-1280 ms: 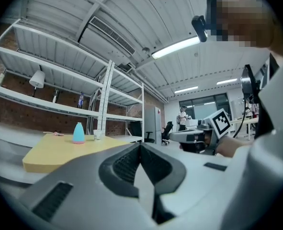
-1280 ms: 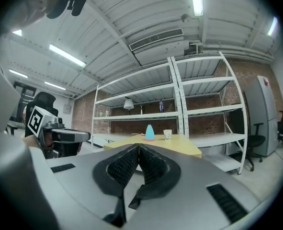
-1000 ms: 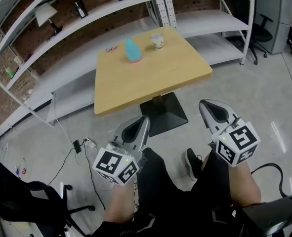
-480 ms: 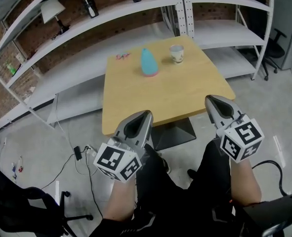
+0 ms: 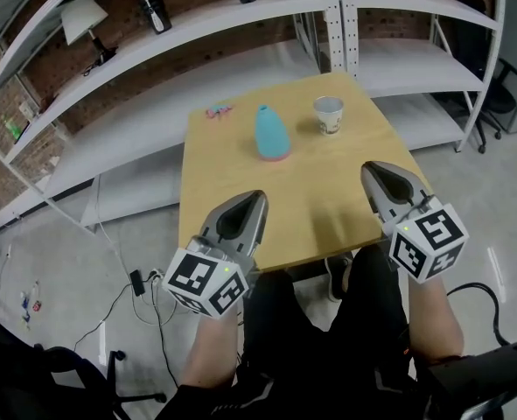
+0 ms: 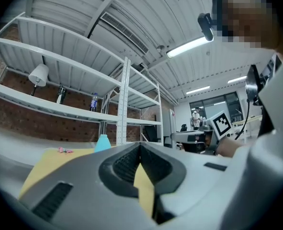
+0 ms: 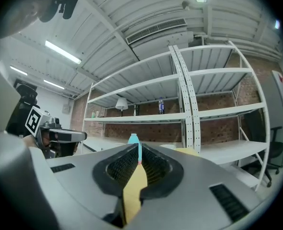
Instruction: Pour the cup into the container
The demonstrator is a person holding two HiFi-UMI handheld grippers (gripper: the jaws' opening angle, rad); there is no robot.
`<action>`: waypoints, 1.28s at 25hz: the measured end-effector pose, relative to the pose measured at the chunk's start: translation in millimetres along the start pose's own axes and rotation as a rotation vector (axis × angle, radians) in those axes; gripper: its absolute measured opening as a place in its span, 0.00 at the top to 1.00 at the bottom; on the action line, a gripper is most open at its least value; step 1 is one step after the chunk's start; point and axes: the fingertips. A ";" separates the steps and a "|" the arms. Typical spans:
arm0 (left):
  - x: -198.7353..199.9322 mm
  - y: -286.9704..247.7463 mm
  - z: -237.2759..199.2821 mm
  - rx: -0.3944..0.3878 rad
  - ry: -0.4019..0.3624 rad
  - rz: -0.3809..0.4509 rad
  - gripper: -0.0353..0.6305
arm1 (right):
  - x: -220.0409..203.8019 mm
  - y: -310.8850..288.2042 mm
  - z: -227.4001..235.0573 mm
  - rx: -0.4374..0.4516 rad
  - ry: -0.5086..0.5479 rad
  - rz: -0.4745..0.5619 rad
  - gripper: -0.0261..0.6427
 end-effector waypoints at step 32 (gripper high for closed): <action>-47.1 -94.3 -168.2 0.078 0.167 -0.139 0.94 | -70.7 -196.6 85.2 -0.026 -0.066 -0.277 0.47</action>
Point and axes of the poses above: the fingertips, and each gripper's own axes: y backward along the fingers, z to its right, x out of its top, and after that the axes turned 5 degrees about -x, right-handed
